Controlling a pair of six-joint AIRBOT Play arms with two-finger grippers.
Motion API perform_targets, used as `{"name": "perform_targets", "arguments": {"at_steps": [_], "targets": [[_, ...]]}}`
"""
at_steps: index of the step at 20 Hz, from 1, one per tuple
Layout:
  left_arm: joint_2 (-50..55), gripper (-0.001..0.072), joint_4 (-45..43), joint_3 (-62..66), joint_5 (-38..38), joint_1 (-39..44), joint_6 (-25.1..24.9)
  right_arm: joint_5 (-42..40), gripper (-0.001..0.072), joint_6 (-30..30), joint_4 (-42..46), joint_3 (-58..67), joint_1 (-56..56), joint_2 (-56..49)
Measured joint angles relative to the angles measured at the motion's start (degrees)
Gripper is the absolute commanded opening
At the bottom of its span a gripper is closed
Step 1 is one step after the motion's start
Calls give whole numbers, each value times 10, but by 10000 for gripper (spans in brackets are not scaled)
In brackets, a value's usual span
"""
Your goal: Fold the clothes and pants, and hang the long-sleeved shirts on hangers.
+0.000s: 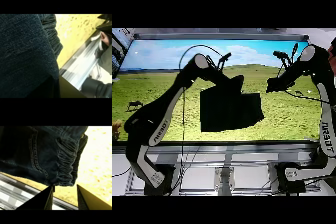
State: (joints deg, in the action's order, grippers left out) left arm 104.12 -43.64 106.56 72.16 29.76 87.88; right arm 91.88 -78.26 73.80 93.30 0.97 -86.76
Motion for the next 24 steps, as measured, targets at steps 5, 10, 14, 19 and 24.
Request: {"name": "perform_targets", "arguments": {"at_steps": [5, 10, 14, 19, 24], "targets": [[23, 472, 23, 0, -59, 36, -20, 0, 315, 0, 0, 0, -2, 0], [30, 594, 87, 0, -77, 55, -71, -6, 345, 9, 4, -1, -3, 0], [32, 400, 98, 0, -71, 47, -93, -27, 705, 18, 19, -8, -3, -1], [25, 225, -1, 0, 4, -2, -67, -91, 709, 25, 9, -71, -3, -24], [-9, 226, -241, -1, 99, -47, 1, -128, 709, 52, -89, -113, 1, -93]]}}
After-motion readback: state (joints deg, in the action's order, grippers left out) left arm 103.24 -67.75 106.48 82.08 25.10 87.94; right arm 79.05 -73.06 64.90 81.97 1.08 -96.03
